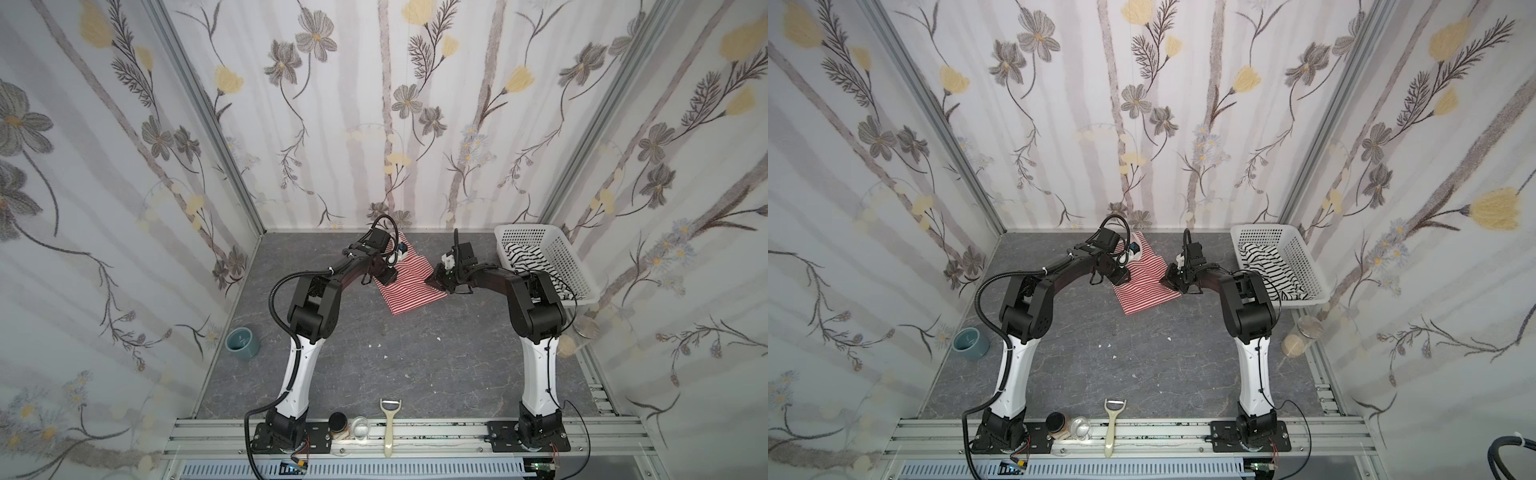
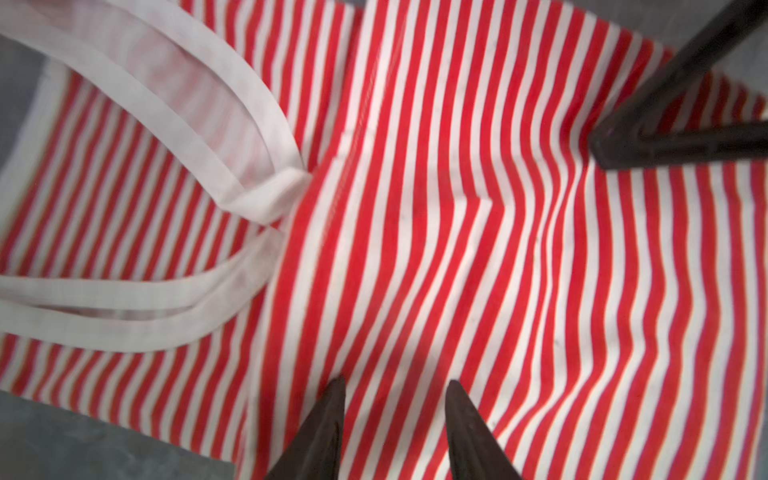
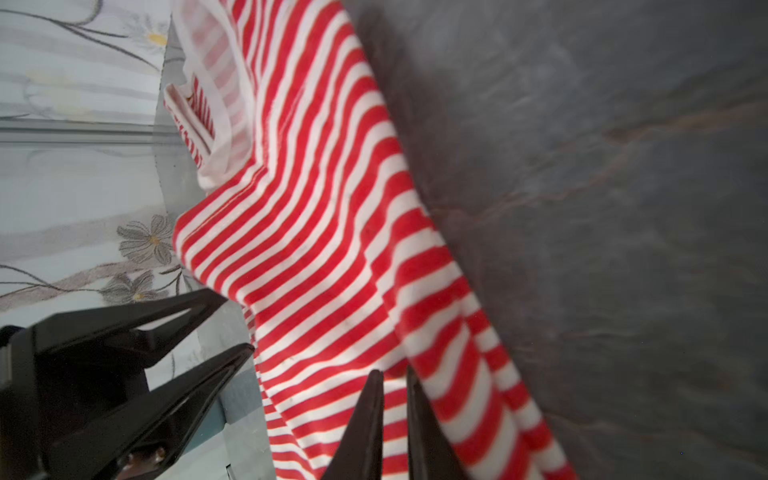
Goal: Fold and stack the tank tops
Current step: 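Lower the hem onto the tank top and open both grippers, then draw both grippers back toward the robot from the folded tank top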
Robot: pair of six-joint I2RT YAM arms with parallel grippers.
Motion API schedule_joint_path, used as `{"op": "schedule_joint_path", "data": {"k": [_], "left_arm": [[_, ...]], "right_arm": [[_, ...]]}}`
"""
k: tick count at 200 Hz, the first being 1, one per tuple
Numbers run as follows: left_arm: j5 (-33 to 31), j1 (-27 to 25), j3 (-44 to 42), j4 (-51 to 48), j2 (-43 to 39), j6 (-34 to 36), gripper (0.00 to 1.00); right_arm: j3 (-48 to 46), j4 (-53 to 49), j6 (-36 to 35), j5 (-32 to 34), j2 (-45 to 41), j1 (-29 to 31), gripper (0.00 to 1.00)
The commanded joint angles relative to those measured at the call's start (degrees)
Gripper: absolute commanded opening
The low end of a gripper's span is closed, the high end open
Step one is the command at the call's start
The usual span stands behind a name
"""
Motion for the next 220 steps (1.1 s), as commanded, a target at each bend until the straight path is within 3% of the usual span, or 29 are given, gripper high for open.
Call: {"op": "schedule_joint_path", "data": {"k": [1,44,95,160,220], "left_arm": [[-4.3,0.0,-3.6,-0.3,-1.2,3.0,0.42],[-8.1,0.0,-11.3,-0.3,-4.1,4.8,0.41],[-8.7,0.1,-22.1,-0.2,-12.1,7.1,0.41],[-2.7,0.1,-28.1,0.2,-24.2,2.7,0.46],[-2.0,-2.7,-36.0,2.8,-32.1,0.4,0.5]], "right_arm": [[-0.5,0.0,-0.6,1.8,-0.4,0.0,0.17],[-3.6,-1.0,-1.8,2.9,-3.1,0.1,0.19],[-15.3,2.8,-1.9,2.7,-12.6,1.9,0.22],[-31.2,7.1,0.4,6.3,-29.0,5.4,0.48],[-37.4,14.0,3.3,5.2,-28.3,7.2,0.49]]}}
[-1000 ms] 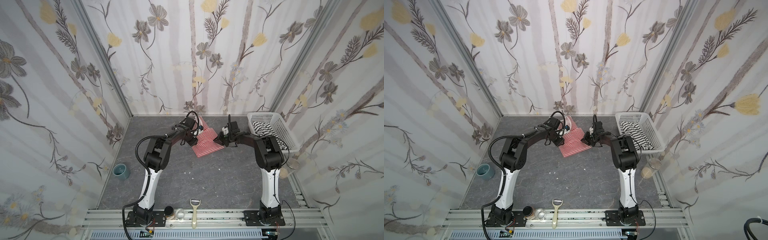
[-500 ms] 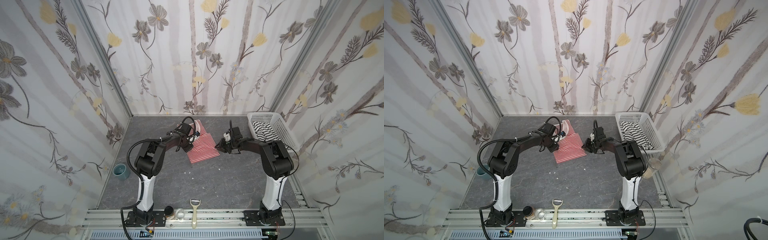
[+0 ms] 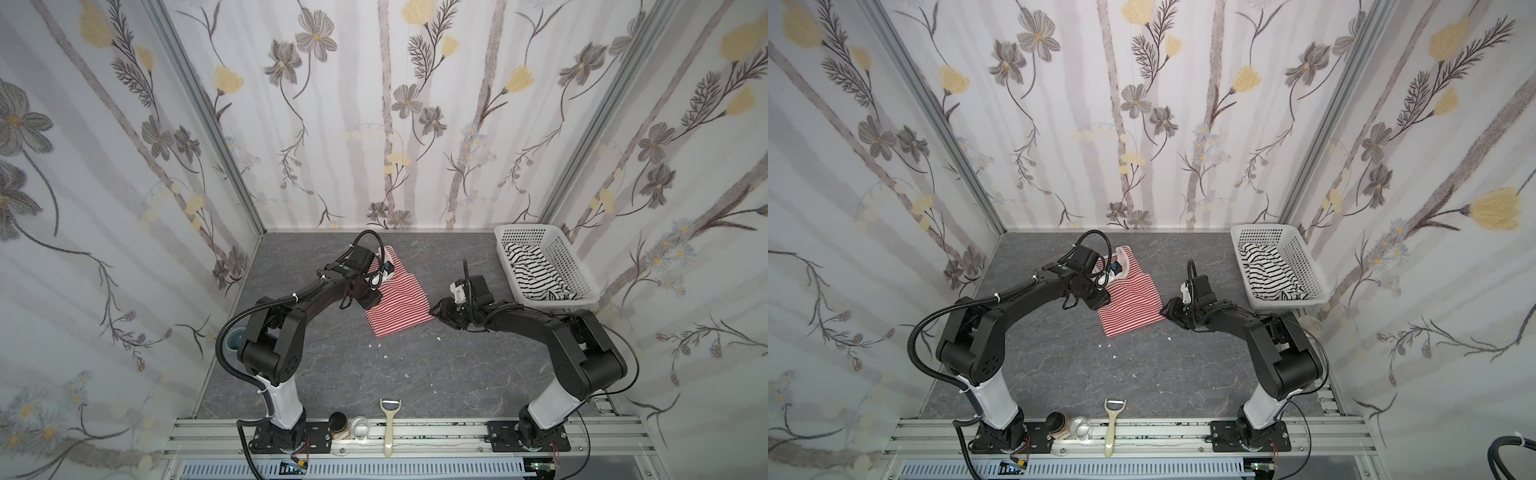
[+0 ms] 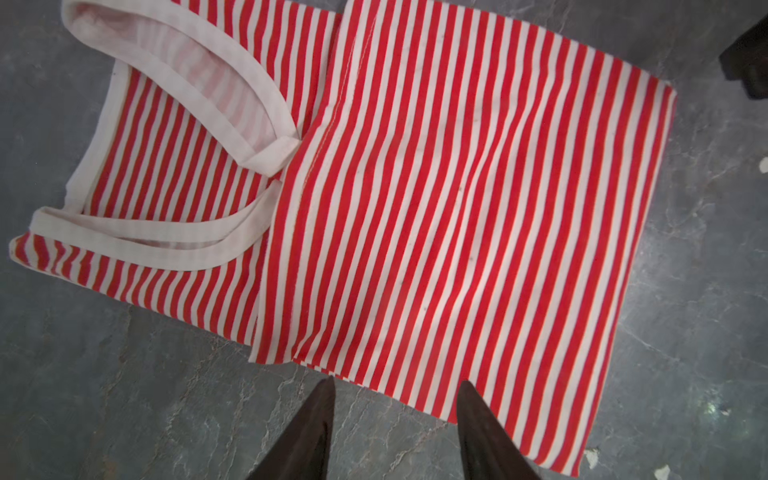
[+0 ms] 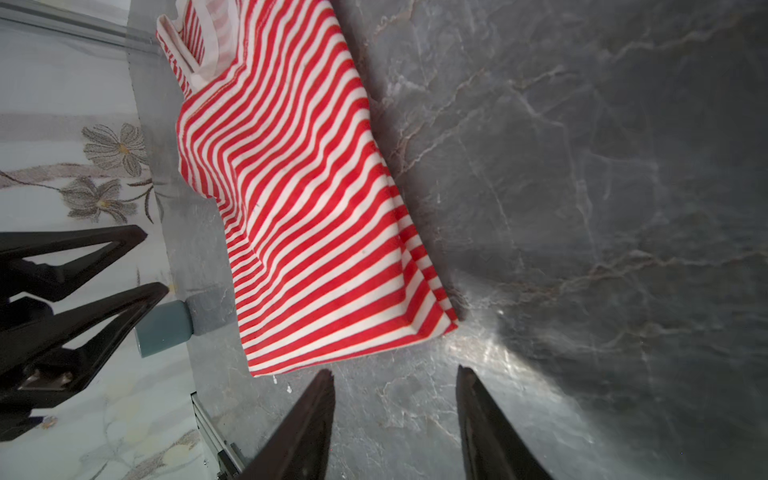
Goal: Fold and stack the tank tops
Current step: 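Draw both grippers back toward the robot from the folded tank top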
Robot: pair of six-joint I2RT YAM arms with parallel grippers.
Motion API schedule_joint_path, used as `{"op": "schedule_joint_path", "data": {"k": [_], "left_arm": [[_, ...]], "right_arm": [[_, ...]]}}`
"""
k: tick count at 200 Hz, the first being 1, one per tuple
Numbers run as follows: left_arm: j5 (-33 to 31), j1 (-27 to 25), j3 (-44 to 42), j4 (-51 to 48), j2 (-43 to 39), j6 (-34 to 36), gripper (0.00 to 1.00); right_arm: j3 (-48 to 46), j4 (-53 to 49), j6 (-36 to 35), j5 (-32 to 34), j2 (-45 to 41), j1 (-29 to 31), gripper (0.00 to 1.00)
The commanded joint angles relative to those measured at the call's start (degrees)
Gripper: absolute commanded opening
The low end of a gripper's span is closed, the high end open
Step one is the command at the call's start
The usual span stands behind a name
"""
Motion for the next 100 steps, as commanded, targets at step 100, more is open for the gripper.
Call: {"op": "schedule_joint_path", "data": {"k": [100], "left_arm": [[-1.9,-5.8,-16.2,6.8,-10.8,-2.5,0.51]], "right_arm": [[0.1,9.2,2.3,-0.8,6.4,0.7,0.3]]}}
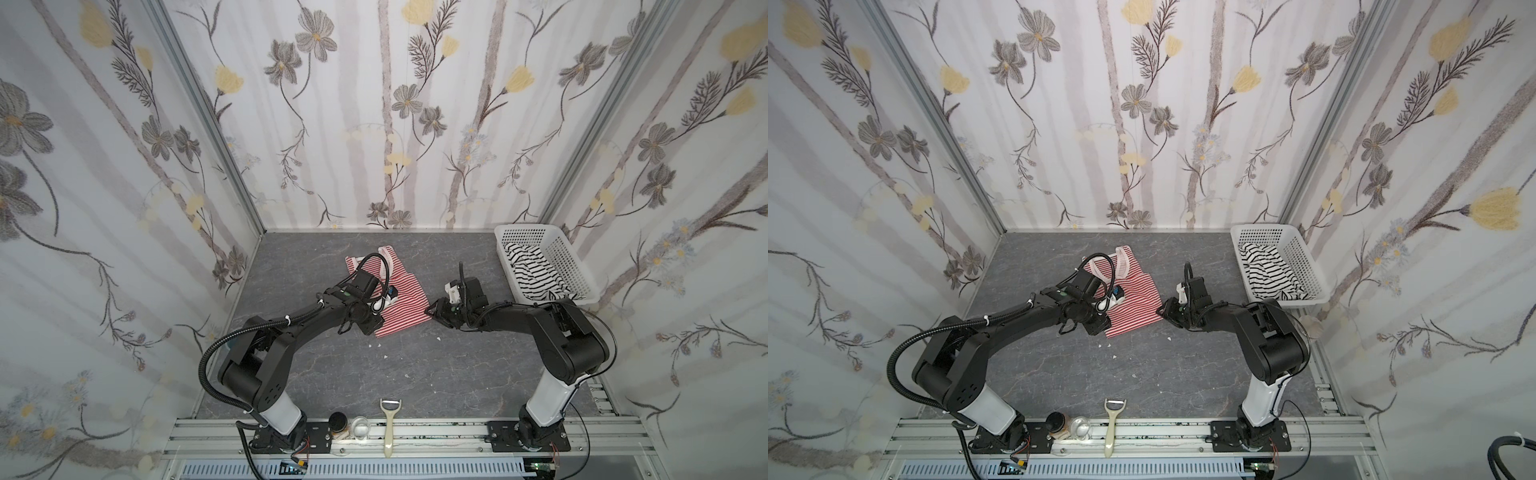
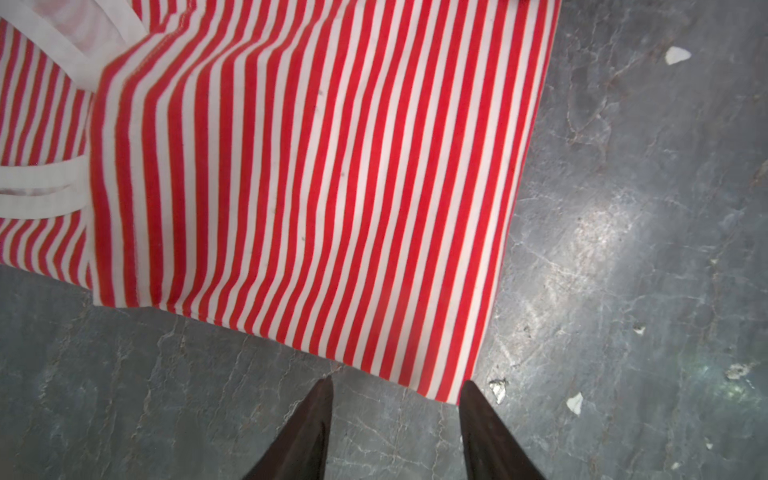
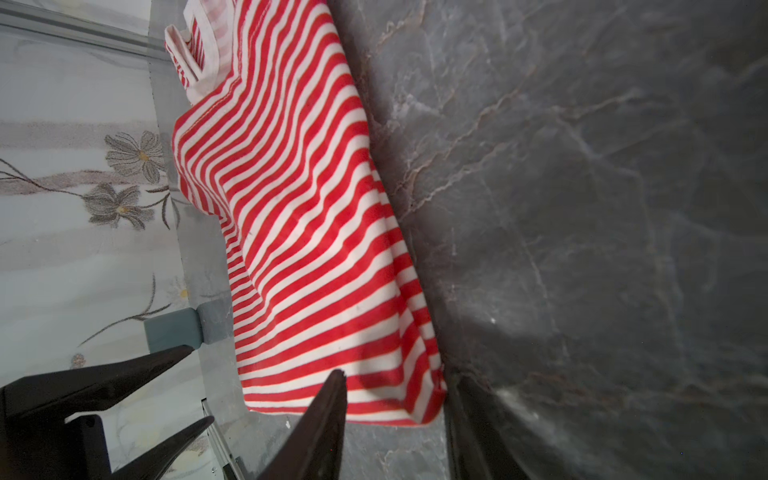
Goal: Fold and stack the tank tops
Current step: 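Draw both grippers back toward the robot from the folded tank top, then grasp the near edge of the folded red-striped tank top with both grippers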
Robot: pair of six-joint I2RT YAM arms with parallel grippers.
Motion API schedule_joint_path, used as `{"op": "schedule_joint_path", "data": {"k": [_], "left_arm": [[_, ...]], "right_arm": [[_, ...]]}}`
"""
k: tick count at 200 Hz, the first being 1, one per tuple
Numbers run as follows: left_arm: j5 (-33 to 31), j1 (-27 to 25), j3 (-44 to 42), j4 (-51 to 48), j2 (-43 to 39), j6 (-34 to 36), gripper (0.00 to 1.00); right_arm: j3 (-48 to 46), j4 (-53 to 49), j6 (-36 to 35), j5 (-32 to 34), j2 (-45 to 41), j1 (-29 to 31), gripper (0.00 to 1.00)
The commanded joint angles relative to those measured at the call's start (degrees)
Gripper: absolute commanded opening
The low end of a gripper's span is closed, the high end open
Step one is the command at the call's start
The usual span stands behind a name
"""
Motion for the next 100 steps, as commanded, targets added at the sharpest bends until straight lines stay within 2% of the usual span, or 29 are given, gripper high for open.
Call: {"op": "schedule_joint_path", "data": {"k": [1,47,100], "left_arm": [[-0.5,-0.4,-1.4,1.9,-1.2,-0.2,0.51],[-2.1,-2.5,-3.4,3.8,0.0,0.0,0.52],[-3.3,-4.9,-3.6,4.3,2.1,0.9,0.51]], "right_arm": [[-0.2,-0.2,0.8,0.8,-0.3,0.1,0.29],[0.4,3.5,2.6,-2.1,-0.1,0.2,0.0],[-0.2,3.4,3.1,-2.0,-3.6,0.3,0.0]]}}
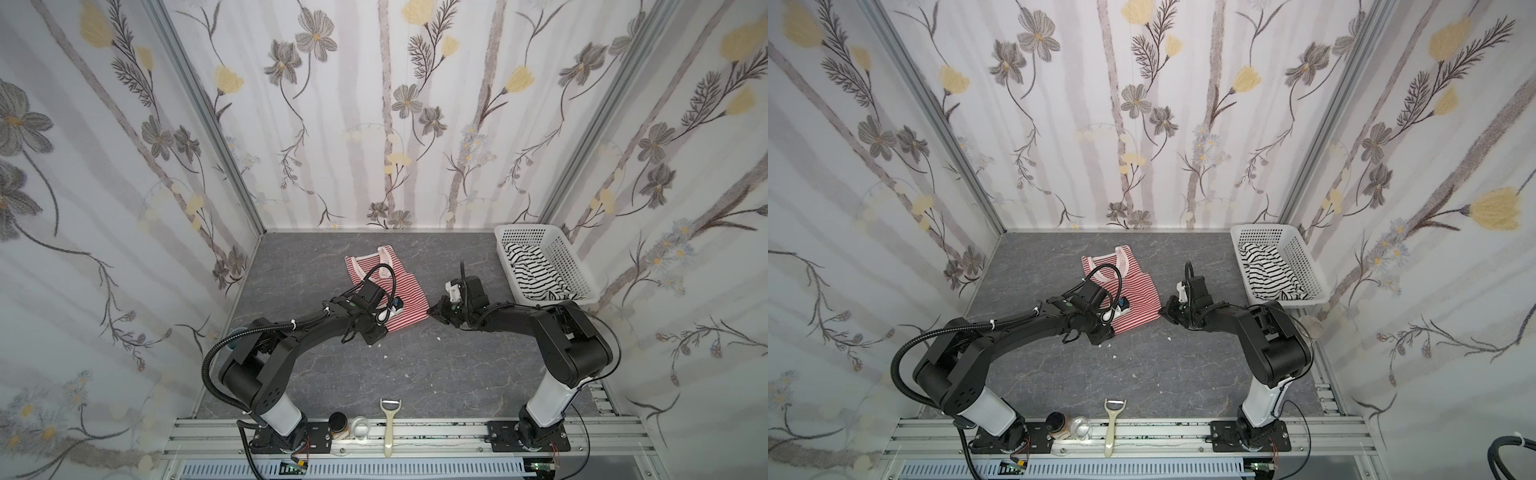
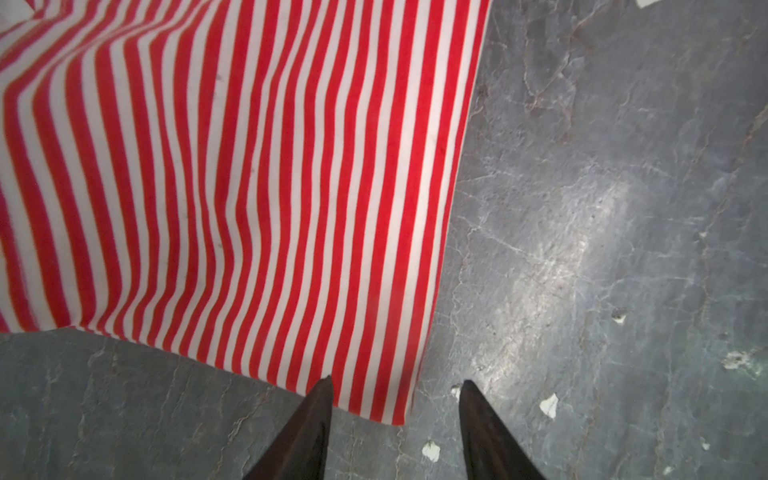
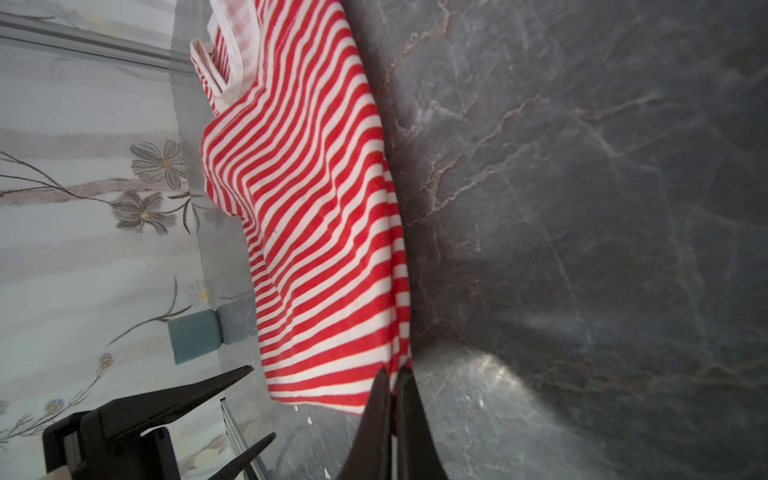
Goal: Fold and stack the tank tops
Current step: 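Grasp the near edge of the folded red-striped tank top with both grippers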
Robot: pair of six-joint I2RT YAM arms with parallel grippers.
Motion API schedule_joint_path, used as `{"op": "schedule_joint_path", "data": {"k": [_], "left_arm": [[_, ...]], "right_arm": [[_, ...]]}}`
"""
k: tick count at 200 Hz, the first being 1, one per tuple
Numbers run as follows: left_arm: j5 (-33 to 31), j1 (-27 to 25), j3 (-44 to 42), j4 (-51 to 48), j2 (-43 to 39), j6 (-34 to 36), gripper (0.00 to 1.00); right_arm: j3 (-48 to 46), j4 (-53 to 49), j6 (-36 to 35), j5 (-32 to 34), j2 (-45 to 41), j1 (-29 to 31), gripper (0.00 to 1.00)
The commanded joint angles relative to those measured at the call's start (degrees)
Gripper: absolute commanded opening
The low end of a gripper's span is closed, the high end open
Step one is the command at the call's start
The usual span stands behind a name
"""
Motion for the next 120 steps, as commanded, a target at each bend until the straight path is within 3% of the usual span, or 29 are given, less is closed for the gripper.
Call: {"op": "schedule_joint_path", "data": {"k": [1,74,86,101,120], "left_arm": [[-1.5,-0.5,-0.2,1.3,1.3,1.0,0.51],[-2.5,-0.6,-2.1,1.5,2.7,2.1,0.44],[-2.6,-0.6,-2.1,1.6,3.0,2.3,0.36],[-2.6,-0.6,-1.9,1.7,3.5,2.2,0.19],[-1.4,-0.6,-1.5,1.8,3.8,2.3,0.12]], "right_arm": [[-0.2,2.3,0.7,-0.8,-1.4,0.1,0.0],[0.3,1.2,0.7,-0.6,-3.2,0.2,0.0],[0.5,1.4,0.8,-0.7,-3.3,0.1,0.0],[0.5,1.6,1.0,-0.8,-3.4,0.1,0.0],[0.6,1.6,1.0,-0.9,-3.6,0.1,0.0]]}}
